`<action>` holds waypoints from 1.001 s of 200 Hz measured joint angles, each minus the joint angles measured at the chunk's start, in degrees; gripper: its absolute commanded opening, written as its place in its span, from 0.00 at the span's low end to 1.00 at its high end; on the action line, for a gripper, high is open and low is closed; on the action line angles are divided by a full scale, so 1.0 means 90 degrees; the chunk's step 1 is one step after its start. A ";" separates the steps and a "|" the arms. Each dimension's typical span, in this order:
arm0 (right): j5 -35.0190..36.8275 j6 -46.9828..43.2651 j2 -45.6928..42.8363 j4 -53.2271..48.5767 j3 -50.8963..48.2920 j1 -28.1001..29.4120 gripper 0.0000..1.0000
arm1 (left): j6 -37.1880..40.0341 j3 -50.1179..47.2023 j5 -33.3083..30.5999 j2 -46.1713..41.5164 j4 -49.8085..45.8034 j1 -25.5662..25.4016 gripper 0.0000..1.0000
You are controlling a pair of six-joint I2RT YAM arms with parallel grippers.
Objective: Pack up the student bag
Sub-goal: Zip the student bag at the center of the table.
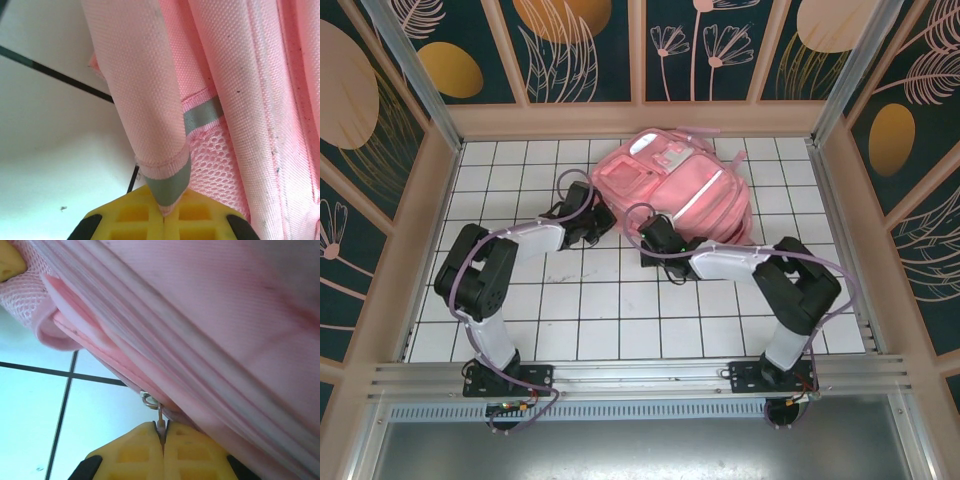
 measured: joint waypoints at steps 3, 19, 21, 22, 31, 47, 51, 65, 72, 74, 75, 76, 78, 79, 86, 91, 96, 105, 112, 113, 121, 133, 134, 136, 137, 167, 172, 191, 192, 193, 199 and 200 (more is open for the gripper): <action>-0.0005 0.0010 -0.0058 0.0007 -0.0032 0.0010 0.00 | 0.0027 0.0000 0.0036 -0.0017 -0.0012 0.0029 0.00; 0.0007 0.0087 -0.0423 -0.0056 -0.0243 0.0019 0.00 | 0.0223 0.0002 0.0126 -0.0058 -0.0080 0.0180 0.00; 0.0007 0.0090 -0.0471 -0.0058 -0.0279 0.0019 0.00 | 0.0245 0.0002 0.0138 -0.0061 -0.0087 0.0194 0.00; 0.0005 0.0092 -0.0486 -0.0058 -0.0294 0.0019 0.00 | 0.0250 0.0002 0.0148 -0.0063 -0.0090 0.0204 0.00; 0.0007 0.0117 -0.0690 -0.0114 -0.0435 0.0022 0.00 | 0.0374 0.0024 0.0216 -0.0063 -0.0155 0.0311 0.00; -0.0002 0.0129 -0.1001 -0.0155 -0.0641 0.0019 0.00 | 0.0563 0.0085 0.0384 -0.0063 -0.0325 0.0478 0.00; -0.0002 0.0129 -0.1071 -0.0160 -0.0682 0.0019 0.00 | 0.0595 0.0104 0.0418 -0.0063 -0.0364 0.0508 0.00; 0.0032 0.0129 -0.1411 -0.0311 -0.0908 -0.0017 0.00 | 0.0767 0.0187 0.0459 -0.0063 -0.0483 0.0680 0.00; 0.0068 0.0131 -0.1598 -0.0457 -0.1044 -0.0090 0.00 | 0.0848 0.0240 0.0427 -0.0051 -0.0517 0.0799 0.00; 0.0090 0.0131 -0.1649 -0.0503 -0.1081 -0.0119 0.00 | 0.0877 0.0262 0.0415 -0.0044 -0.0532 0.0845 0.00; 0.0097 0.0129 -0.1664 -0.0522 -0.1093 -0.0129 0.00 | 0.0891 0.0274 0.0396 -0.0036 -0.0546 0.0874 0.00; 0.0109 0.0129 -0.1693 -0.0554 -0.1117 -0.0148 0.00 | 0.0899 0.0284 0.0389 -0.0034 -0.0549 0.0891 0.00; 0.0136 0.0131 -0.1727 -0.0595 -0.1141 -0.0172 0.00 | 0.0920 0.0306 0.0364 -0.0027 -0.0559 0.0937 0.00; 0.0158 0.0131 -0.1761 -0.0634 -0.1166 -0.0197 0.00 | 0.0930 0.0313 0.0357 -0.0022 -0.0561 0.0954 0.00; 0.0177 0.0129 -0.1919 -0.0765 -0.1297 -0.0338 0.00 | 0.1020 0.0403 0.0291 0.0027 -0.0610 0.1141 0.00; 0.0192 0.0129 -0.2013 -0.0848 -0.1370 -0.0427 0.00 | 0.1081 0.0466 0.0257 0.0073 -0.0656 0.1265 0.00; 0.0199 0.0126 -0.2120 -0.0935 -0.1435 -0.0510 0.00 | 0.1144 0.0525 0.0214 0.0119 -0.0707 0.1379 0.00; 0.0209 0.0124 -0.2293 -0.1015 -0.1525 -0.0636 0.00 | 0.1241 0.0634 0.0168 0.0211 -0.0823 0.1549 0.00; 0.0209 0.0124 -0.2402 -0.1018 -0.1540 -0.0707 0.00 | 0.1319 0.0726 0.0141 0.0291 -0.0942 0.1656 0.00; 0.0211 0.0124 -0.2414 -0.1015 -0.1540 -0.0714 0.00 | 0.1331 0.0736 0.0138 0.0299 -0.0957 0.1666 0.00; 0.0206 0.0117 -0.2531 -0.0988 -0.1540 -0.0767 0.00 | 0.1421 0.0843 0.0097 0.0384 -0.1095 0.1744 0.00; 0.0134 0.0102 -0.2650 -0.0967 -0.1537 -0.0801 0.00 | 0.1535 0.1015 0.0097 0.0498 -0.1268 0.1800 0.00; 0.0129 0.0102 -0.2654 -0.0964 -0.1537 -0.0801 0.00 | 0.1547 0.1039 0.0100 0.0510 -0.1290 0.1802 0.00; 0.0114 0.0102 -0.2662 -0.0962 -0.1537 -0.0801 0.00 | 0.1564 0.1061 0.0097 0.0522 -0.1316 0.1802 0.00; 0.0109 0.0102 -0.2667 -0.0962 -0.1537 -0.0801 0.00 | 0.1571 0.1081 0.0097 0.0532 -0.1333 0.1804 0.00; 0.0022 0.0080 -0.2616 -0.0988 -0.1501 -0.0704 0.00 | 0.1707 0.1253 0.0080 0.0578 -0.1443 0.1843 0.45; 0.0034 0.0075 -0.2574 -0.1013 -0.1472 -0.0673 0.00 | 0.1666 0.1253 0.0066 0.0576 -0.1447 0.1877 0.47; 0.0070 0.0075 -0.2353 -0.1066 -0.1292 -0.0495 0.00 | 0.1588 0.1107 0.0155 0.0491 -0.1384 0.2021 0.50; 0.0070 0.0075 -0.2346 -0.1064 -0.1285 -0.0488 0.00 | 0.1576 0.1095 0.0155 0.0481 -0.1377 0.2025 0.50; 0.0068 0.0075 -0.2329 -0.1064 -0.1270 -0.0471 0.00 | 0.1566 0.1069 0.0163 0.0459 -0.1370 0.2035 0.50; 0.0068 0.0078 -0.2261 -0.1064 -0.1207 -0.0403 0.00 | 0.1515 0.0950 0.0194 0.0362 -0.1324 0.2055 0.50; 0.0066 0.0078 -0.2244 -0.1064 -0.1192 -0.0386 0.00 | 0.1501 0.0920 0.0204 0.0333 -0.1319 0.2057 0.50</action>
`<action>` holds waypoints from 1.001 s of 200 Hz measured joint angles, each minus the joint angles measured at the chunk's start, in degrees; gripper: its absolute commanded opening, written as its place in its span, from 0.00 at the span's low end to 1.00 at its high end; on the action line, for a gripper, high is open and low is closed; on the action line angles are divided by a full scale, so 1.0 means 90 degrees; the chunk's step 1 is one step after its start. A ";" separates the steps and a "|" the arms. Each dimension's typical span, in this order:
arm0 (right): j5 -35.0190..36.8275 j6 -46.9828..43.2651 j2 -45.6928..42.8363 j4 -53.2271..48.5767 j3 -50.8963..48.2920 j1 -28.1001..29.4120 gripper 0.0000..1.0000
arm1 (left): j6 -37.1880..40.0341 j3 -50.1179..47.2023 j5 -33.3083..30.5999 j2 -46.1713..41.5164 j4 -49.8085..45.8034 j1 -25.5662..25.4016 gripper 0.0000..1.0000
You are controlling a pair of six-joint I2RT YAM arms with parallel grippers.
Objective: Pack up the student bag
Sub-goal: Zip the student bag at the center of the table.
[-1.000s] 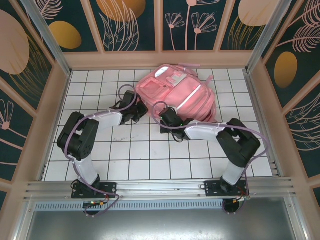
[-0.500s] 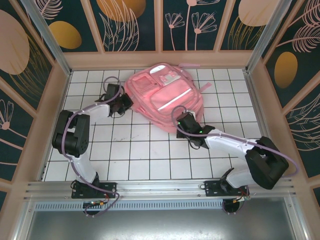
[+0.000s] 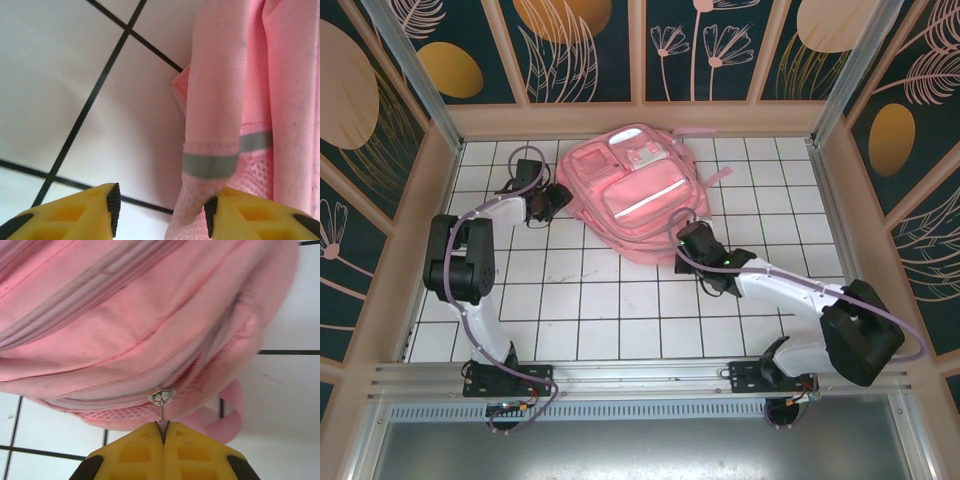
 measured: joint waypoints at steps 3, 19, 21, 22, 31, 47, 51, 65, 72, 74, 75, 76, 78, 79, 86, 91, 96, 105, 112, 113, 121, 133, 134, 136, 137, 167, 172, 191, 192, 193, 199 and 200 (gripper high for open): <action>0.0002 0.0000 0.0039 0.0000 0.0032 0.0039 0.00 | -0.0039 -0.0080 0.0024 -0.0083 0.0027 0.0000 0.50; -0.0024 0.0000 0.0231 0.0002 0.0199 0.0223 0.00 | -0.0260 -0.0588 0.0117 -0.0597 0.0170 0.0000 0.51; -0.0034 0.0000 0.0260 0.0002 0.0221 0.0250 0.00 | -0.0296 -0.0641 0.0138 -0.0663 0.0172 -0.0012 0.51; -0.0044 0.0000 0.0270 0.0005 0.0228 0.0260 0.00 | -0.0313 -0.0668 0.0146 -0.0695 0.0177 -0.0019 0.51; -0.0073 0.0000 0.0389 0.0002 0.0347 0.0374 0.00 | -0.0464 -0.0967 0.0192 -0.1052 0.0245 -0.0090 0.51; -0.0126 0.0000 0.0612 0.0002 0.0580 0.0566 0.00 | -0.0753 -0.1484 0.0240 -0.1676 0.0367 -0.0391 0.51; -0.0143 0.0000 0.0675 0.0002 0.0648 0.0610 0.00 | -0.0848 -0.1598 0.0250 -0.1797 0.0408 -0.0488 0.51; -0.0216 -0.0007 0.0894 0.0005 0.0879 0.0767 0.00 | -0.1188 -0.2047 0.0308 -0.2203 0.0576 -0.0918 0.51; -0.0262 -0.0022 0.1005 0.0007 0.0993 0.0845 0.00 | -0.1392 -0.2280 0.0338 -0.2363 0.0697 -0.1158 0.51; -0.0274 -0.0024 0.1030 0.0015 0.1015 0.0862 0.00 | -0.1462 -0.2351 0.0355 -0.2409 0.0719 -0.1229 0.51; -0.0287 -0.0024 0.1052 0.0015 0.1037 0.0877 0.00 | -0.1498 -0.2378 0.0357 -0.2424 0.0731 -0.1258 0.51; -0.0287 -0.0027 0.1064 0.0015 0.1052 0.0886 0.00 | -0.1532 -0.2404 0.0357 -0.2441 0.0743 -0.1292 0.51; -0.0289 -0.0027 0.1095 0.0015 0.1078 0.0906 0.00 | -0.1600 -0.2477 0.0364 -0.2482 0.0780 -0.1382 0.51; -0.0289 -0.0029 0.1107 0.0015 0.1090 0.0913 0.00 | -0.1615 -0.2501 0.0362 -0.2494 0.0792 -0.1409 0.51; -0.0321 -0.0041 0.1207 0.0027 0.1175 0.0974 0.00 | -0.1836 -0.2713 0.0376 -0.2589 0.0901 -0.1654 0.52; -0.0342 -0.0049 0.1265 0.0044 0.1222 0.1010 0.00 | -0.2025 -0.2851 0.0386 -0.2645 0.0976 -0.1846 0.52; -0.0379 -0.0056 0.1314 0.0058 0.1260 0.1042 0.00 | -0.2198 -0.2968 0.0391 -0.2681 0.1042 -0.2021 0.52; -0.0432 -0.0078 0.1377 0.0102 0.1309 0.1088 0.00 | -0.2450 -0.3109 0.0391 -0.2703 0.1173 -0.2280 0.53; -0.0454 -0.0097 0.1401 0.0138 0.1321 0.1117 0.00 | -0.2635 -0.3172 0.0389 -0.2703 0.1280 -0.2455 0.54; -0.0459 -0.0100 0.1401 0.0143 0.1324 0.1117 0.00 | -0.2671 -0.3179 0.0376 -0.2703 0.1307 -0.2489 0.54; -0.0471 -0.0117 0.1406 0.0155 0.1326 0.1132 0.00 | -0.2849 -0.3194 0.0342 -0.2703 0.1406 -0.2650 0.56; -0.0478 -0.0131 0.1406 0.0158 0.1326 0.1134 0.00 | -0.3062 -0.3172 0.0272 -0.2703 0.1620 -0.2863 0.57; -0.0478 -0.0131 0.1406 0.0158 0.1326 0.1134 0.00 | -0.3084 -0.3164 0.0262 -0.2703 0.1647 -0.2883 0.57; -0.0481 -0.0138 0.1406 0.0158 0.1326 0.1134 0.00 | -0.3113 -0.3152 0.0236 -0.2698 0.1678 -0.2912 0.57; -0.0481 -0.0141 0.1406 0.0158 0.1326 0.1134 0.00 | -0.3123 -0.3147 0.0231 -0.2696 0.1690 -0.2924 0.57; -0.0486 -0.0143 0.1406 0.0160 0.1326 0.1134 0.00 | -0.3449 -0.2858 -0.0017 -0.2419 0.2159 -0.3198 0.57; -0.0486 -0.0143 0.1406 0.0160 0.1324 0.1134 0.00 | -0.3497 -0.2817 -0.0041 -0.2334 0.2234 -0.3232 0.54; -0.0478 -0.0141 0.1396 0.0175 0.1294 0.1134 0.00 | -0.3679 -0.2664 -0.0117 -0.1948 0.2433 -0.3310 0.28; -0.0478 -0.0141 0.1396 0.0175 0.1292 0.1134 0.00 | -0.3667 -0.2659 -0.0114 -0.1931 0.2438 -0.3313 0.27; -0.0478 -0.0141 0.1396 0.0175 0.1292 0.1134 0.00 | -0.3657 -0.2645 -0.0114 -0.1899 0.2441 -0.3317 0.26; -0.0469 -0.0141 0.1396 0.0175 0.1290 0.1134 0.00 | -0.3711 -0.2599 -0.0131 -0.1768 0.2465 -0.3337 0.16; -0.0466 -0.0141 0.1396 0.0175 0.1290 0.1134 0.00 | -0.3706 -0.2594 -0.0131 -0.1753 0.2465 -0.3342 0.15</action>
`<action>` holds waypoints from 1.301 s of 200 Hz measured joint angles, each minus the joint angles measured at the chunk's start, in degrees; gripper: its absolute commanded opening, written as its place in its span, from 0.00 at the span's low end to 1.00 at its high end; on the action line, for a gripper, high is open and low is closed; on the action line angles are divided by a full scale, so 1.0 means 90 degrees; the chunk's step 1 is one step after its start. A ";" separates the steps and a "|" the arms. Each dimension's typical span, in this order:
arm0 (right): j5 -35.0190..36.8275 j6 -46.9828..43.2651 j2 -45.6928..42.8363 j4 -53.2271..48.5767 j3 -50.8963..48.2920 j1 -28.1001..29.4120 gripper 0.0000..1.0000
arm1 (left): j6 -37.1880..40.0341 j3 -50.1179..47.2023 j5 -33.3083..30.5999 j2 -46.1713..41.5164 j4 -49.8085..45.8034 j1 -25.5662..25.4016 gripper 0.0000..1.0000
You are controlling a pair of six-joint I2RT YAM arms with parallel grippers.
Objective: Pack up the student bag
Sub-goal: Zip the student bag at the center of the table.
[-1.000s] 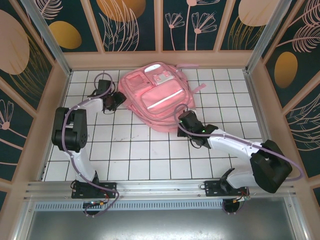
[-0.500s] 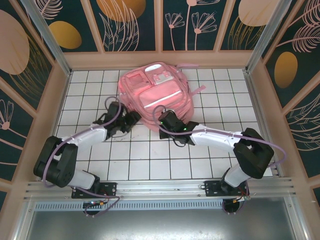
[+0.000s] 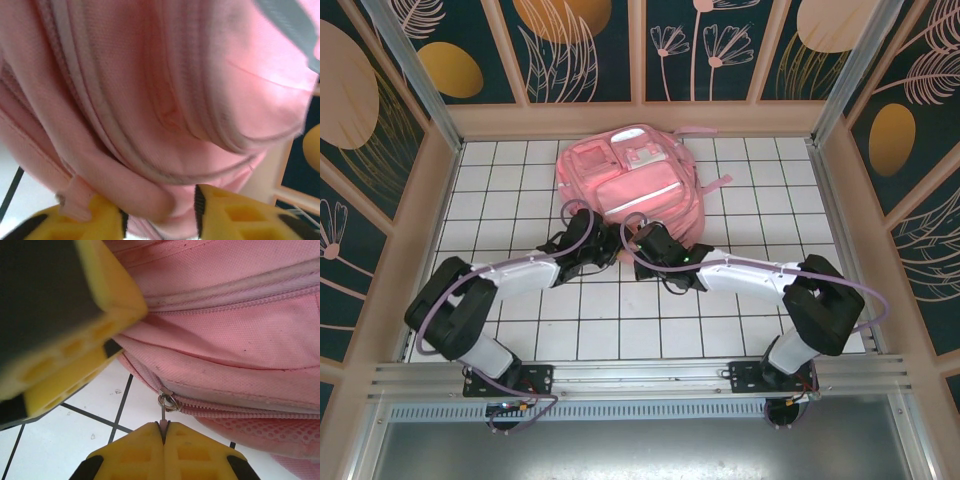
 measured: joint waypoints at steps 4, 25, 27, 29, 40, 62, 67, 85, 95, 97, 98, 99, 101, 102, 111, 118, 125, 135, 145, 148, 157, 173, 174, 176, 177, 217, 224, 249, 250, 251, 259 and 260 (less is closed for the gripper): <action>0.0019 0.0002 0.0000 0.0000 0.0000 0.0000 0.00 | -0.0056 0.0022 -0.0007 0.0083 0.0019 -0.0010 0.09; 0.0063 0.0002 -0.0039 -0.0002 -0.0017 0.0000 0.00 | -0.0070 0.0044 -0.0075 0.0243 -0.0034 -0.0049 0.00; 0.0066 0.0002 -0.0044 -0.0002 -0.0024 0.0000 0.00 | -0.0100 0.0044 -0.0087 0.0243 -0.0041 -0.0053 0.00; 0.0068 0.0002 -0.0051 -0.0002 -0.0029 0.0000 0.00 | -0.0107 0.0044 -0.0102 0.0236 -0.0051 -0.0053 0.00; 0.0085 0.0002 -0.0097 -0.0002 -0.0075 -0.0007 0.00 | -0.0100 0.0061 -0.0211 0.0165 -0.0172 -0.0078 0.00; 0.0087 0.0005 -0.0240 0.0000 -0.0180 -0.0075 0.00 | -0.0073 0.0104 -0.0488 -0.0197 -0.0636 -0.0102 0.00; 0.0085 0.0005 -0.0287 0.0002 -0.0214 -0.0109 0.00 | -0.0058 0.0109 -0.0542 -0.0304 -0.0750 -0.0097 0.00; 0.0080 -0.0002 -0.0474 0.0019 -0.0321 -0.0267 0.00 | 0.0010 0.0107 -0.0675 -0.0707 -0.1188 0.0024 0.00; 0.0078 -0.0005 -0.0568 0.0024 -0.0367 -0.0364 0.00 | 0.0041 0.0058 -0.0743 -0.0916 -0.1421 0.0172 0.00; 0.0080 -0.0007 -0.0585 0.0027 -0.0376 -0.0389 0.00 | 0.0049 0.0039 -0.0758 -0.0974 -0.1477 0.0221 0.00; 0.0078 -0.0007 -0.0593 0.0027 -0.0381 -0.0398 0.00 | 0.0056 0.0034 -0.0760 -0.0991 -0.1491 0.0238 0.00; 0.0075 -0.0007 -0.0600 0.0027 -0.0384 -0.0406 0.00 | 0.0061 0.0027 -0.0763 -0.1005 -0.1506 0.0255 0.00; 0.0075 -0.0010 -0.0617 0.0024 -0.0393 -0.0427 0.00 | 0.0066 0.0002 -0.0782 -0.1054 -0.1554 0.0299 0.00; 0.0075 -0.0012 -0.0627 0.0024 -0.0401 -0.0442 0.00 | 0.0068 -0.0007 -0.0792 -0.1073 -0.1569 0.0316 0.00; 0.0073 -0.0051 -0.0680 0.0024 -0.0442 -0.0546 0.00 | 0.0141 -0.0129 -0.0869 -0.1311 -0.1761 0.0556 0.00; 0.0061 -0.0080 -0.0697 0.0032 -0.0466 -0.0627 0.00 | 0.0206 -0.0223 -0.0896 -0.1494 -0.1904 0.0755 0.00; 0.0034 -0.0136 -0.0699 0.0053 -0.0486 -0.0704 0.00 | 0.0282 -0.0299 -0.0903 -0.1656 -0.2011 0.0928 0.00; 0.0002 -0.0204 -0.0699 0.0066 -0.0503 -0.0789 0.00 | 0.0401 -0.0386 -0.0901 -0.1872 -0.2178 0.1158 0.00; -0.0029 -0.0299 -0.0699 0.0066 -0.0510 -0.0879 0.00 | 0.0573 -0.0444 -0.0879 -0.2047 -0.2339 0.1394 0.00; -0.0039 -0.0328 -0.0699 0.0068 -0.0512 -0.0911 0.00 | 0.0617 -0.0454 -0.0862 -0.2081 -0.2385 0.1462 0.00; -0.0041 -0.0396 -0.0697 0.0068 -0.0517 -0.1022 0.00 | 0.0792 -0.0471 -0.0843 -0.2149 -0.2511 0.1688 0.00; -0.0090 -0.0551 -0.0634 0.0083 -0.0517 -0.1248 0.00 | 0.1173 -0.0471 -0.0726 -0.2159 -0.2681 0.2154 0.00; -0.0092 -0.0561 -0.0631 0.0085 -0.0517 -0.1258 0.00 | 0.1207 -0.0471 -0.0704 -0.2159 -0.2693 0.2200 0.00; -0.0109 -0.0566 -0.0619 0.0100 -0.0517 -0.1282 0.00 | 0.1231 -0.0471 -0.0687 -0.2159 -0.2710 0.2244 0.00; -0.0112 -0.0573 -0.0612 0.0107 -0.0517 -0.1290 0.00 | 0.1268 -0.0471 -0.0680 -0.2157 -0.2730 0.2288 0.00; -0.0551 -0.0823 -0.0151 0.0357 -0.0321 -0.1100 0.00 | 0.2480 0.0177 -0.0369 -0.1496 -0.3344 0.3347 0.00; -0.0612 -0.0838 -0.0039 0.0359 -0.0199 -0.0969 0.00 | 0.2679 0.0376 -0.0376 -0.1294 -0.3407 0.3521 0.00; -0.0724 -0.0840 0.0495 0.0357 0.0357 -0.0427 0.00 | 0.3283 0.1073 -0.0539 -0.0629 -0.3577 0.3997 0.33; -0.0731 -0.0843 0.0510 0.0357 0.0372 -0.0413 0.00 | 0.3303 0.1117 -0.0563 -0.0593 -0.3589 0.4017 0.35; -0.0748 -0.0840 0.0544 0.0359 0.0401 -0.0381 0.00 | 0.3320 0.1139 -0.0578 -0.0573 -0.3599 0.4029 0.36; -0.0784 -0.0843 0.0731 0.0362 0.0593 -0.0204 0.00 | 0.3497 0.1350 -0.0719 -0.0393 -0.3701 0.4143 0.45; -0.0794 -0.0840 0.0765 0.0359 0.0627 -0.0170 0.00 | 0.3512 0.1367 -0.0729 -0.0379 -0.3706 0.4153 0.46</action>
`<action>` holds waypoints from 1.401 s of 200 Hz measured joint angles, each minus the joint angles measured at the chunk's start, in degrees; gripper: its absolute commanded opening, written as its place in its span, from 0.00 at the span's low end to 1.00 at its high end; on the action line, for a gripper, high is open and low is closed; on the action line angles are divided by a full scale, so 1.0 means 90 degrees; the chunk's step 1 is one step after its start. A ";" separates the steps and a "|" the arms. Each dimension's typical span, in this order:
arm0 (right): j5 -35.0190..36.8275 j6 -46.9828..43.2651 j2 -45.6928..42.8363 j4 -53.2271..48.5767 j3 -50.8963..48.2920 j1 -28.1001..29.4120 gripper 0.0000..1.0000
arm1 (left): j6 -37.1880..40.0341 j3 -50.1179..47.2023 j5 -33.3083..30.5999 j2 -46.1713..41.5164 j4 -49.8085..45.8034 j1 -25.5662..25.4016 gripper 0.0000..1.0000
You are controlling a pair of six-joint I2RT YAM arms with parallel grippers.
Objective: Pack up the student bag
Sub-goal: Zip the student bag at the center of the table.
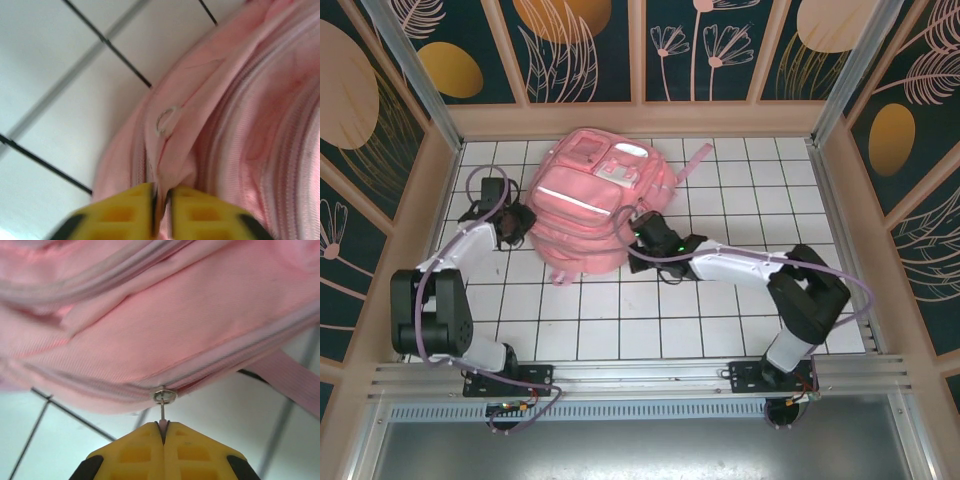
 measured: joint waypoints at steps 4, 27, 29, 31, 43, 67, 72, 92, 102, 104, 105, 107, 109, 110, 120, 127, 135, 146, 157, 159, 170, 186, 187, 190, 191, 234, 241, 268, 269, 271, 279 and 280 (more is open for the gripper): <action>-0.0002 0.0000 0.0083 0.0002 0.0092 0.0066 0.00 | 0.0012 0.0078 -0.0034 0.0056 -0.0039 0.0058 0.50; -0.0053 -0.0002 0.0636 -0.0002 0.0709 0.0454 0.00 | 0.0192 0.0255 -0.0017 0.0090 -0.0027 0.0180 0.57; -0.0061 -0.0002 0.0678 -0.0005 0.0763 0.0476 0.00 | 0.0182 0.0255 -0.0010 0.0083 -0.0029 0.0177 0.57; -0.0073 -0.0002 0.0709 -0.0002 0.0799 0.0491 0.00 | 0.0185 0.0253 0.0012 0.0063 -0.0032 0.0172 0.57; -0.0168 -0.0005 0.0974 0.0002 0.1088 0.0602 0.00 | 0.0146 0.0163 0.0197 -0.0100 0.0005 0.0168 0.57; -0.0318 -0.0007 0.1324 0.0002 0.1501 0.0685 0.00 | -0.0231 -0.0549 0.0763 -0.0794 0.0289 0.0143 0.57; -0.0345 -0.0010 0.1377 0.0002 0.1569 0.0685 0.00 | -0.0350 -0.0767 0.0891 -0.0979 0.0338 0.0131 0.57; -0.0398 -0.0029 0.1547 0.0000 0.1787 0.0682 0.00 | -0.0908 -0.1649 0.1275 -0.1664 0.0549 -0.0070 0.58; -0.0423 -0.0034 0.1600 0.0002 0.1863 0.0682 0.00 | -0.1200 -0.1991 0.1377 -0.1923 0.0622 -0.0289 0.59; -0.0427 -0.0039 0.1605 0.0002 0.1872 0.0682 0.00 | -0.1246 -0.2055 0.1394 -0.1974 0.0629 -0.0342 0.59; -0.0430 -0.0041 0.1608 0.0002 0.1875 0.0682 0.00 | -0.1270 -0.2074 0.1404 -0.1991 0.0636 -0.0362 0.59; -0.0440 -0.0046 0.1610 0.0002 0.1877 0.0682 0.00 | -0.1348 -0.2132 0.1423 -0.2042 0.0641 -0.0432 0.59; -0.0447 -0.0046 0.1615 0.0002 0.1880 0.0682 0.00 | -0.1406 -0.2183 0.1428 -0.2084 0.0653 -0.0495 0.59; -0.0452 -0.0049 0.1615 0.0002 0.1880 0.0682 0.00 | -0.1421 -0.2198 0.1433 -0.2098 0.0656 -0.0515 0.59; -0.0478 -0.0051 0.1617 -0.0002 0.1880 0.0682 0.00 | -0.1688 -0.2361 0.1481 -0.2244 0.0743 -0.0801 0.60; -0.0486 -0.0051 0.1617 -0.0002 0.1880 0.0682 0.00 | -0.1846 -0.2429 0.1506 -0.2307 0.0843 -0.0984 0.61; -0.0488 -0.0051 0.1617 -0.0002 0.1880 0.0682 0.00 | -0.2016 -0.2472 0.1496 -0.2334 0.0959 -0.1151 0.62; -0.0493 -0.0051 0.1617 -0.0002 0.1880 0.0682 0.00 | -0.2229 -0.2506 0.1455 -0.2329 0.1168 -0.1353 0.62; -0.0510 -0.0051 0.1617 -0.0002 0.1880 0.0682 0.00 | -0.2407 -0.2516 0.1370 -0.2283 0.1345 -0.1530 0.61; -0.0512 -0.0051 0.1617 -0.0002 0.1880 0.0682 0.00 | -0.2450 -0.2516 0.1353 -0.2254 0.1404 -0.1566 0.61; -0.0517 -0.0051 0.1617 -0.0002 0.1877 0.0682 0.00 | -0.2594 -0.2516 0.1231 -0.2108 0.1610 -0.1727 0.57; -0.0512 -0.0051 0.1617 0.0000 0.1848 0.0682 0.00 | -0.2778 -0.2460 0.1027 -0.1739 0.1824 -0.1943 0.26; -0.0510 -0.0051 0.1615 0.0002 0.1846 0.0682 0.00 | -0.2778 -0.2450 0.1018 -0.1700 0.1829 -0.1957 0.24; -0.0510 -0.0051 0.1613 0.0007 0.1831 0.0682 0.00 | -0.2761 -0.2424 0.1013 -0.1630 0.1843 -0.1989 0.19; -0.0508 -0.0049 0.1613 0.0007 0.1829 0.0682 0.00 | -0.2769 -0.2416 0.1005 -0.1610 0.1851 -0.1999 0.17; -0.0274 -0.0049 0.1299 0.0138 0.1394 0.0612 0.00 | -0.2827 -0.2074 0.0673 -0.1365 0.1732 -0.2237 0.00; -0.0228 -0.0049 0.1183 0.0177 0.1270 0.0566 0.00 | -0.2803 -0.2047 0.0595 -0.1406 0.1632 -0.2254 0.00; -0.0141 -0.0070 0.0721 0.0279 0.0782 0.0272 0.00 | -0.2652 -0.1921 0.0321 -0.1654 0.1246 -0.2276 0.00; -0.0141 -0.0073 0.0712 0.0284 0.0767 0.0262 0.00 | -0.2647 -0.1916 0.0313 -0.1659 0.1239 -0.2276 0.00; -0.0126 -0.0073 0.0678 0.0289 0.0731 0.0231 0.00 | -0.2635 -0.1906 0.0287 -0.1678 0.1205 -0.2273 0.00; -0.0095 -0.0107 0.0576 0.0299 0.0593 0.0063 0.00 | -0.2582 -0.1870 0.0182 -0.1739 0.1098 -0.2266 0.00; -0.0090 -0.0114 0.0561 0.0301 0.0566 0.0027 0.00 | -0.2574 -0.1868 0.0175 -0.1746 0.1088 -0.2263 0.00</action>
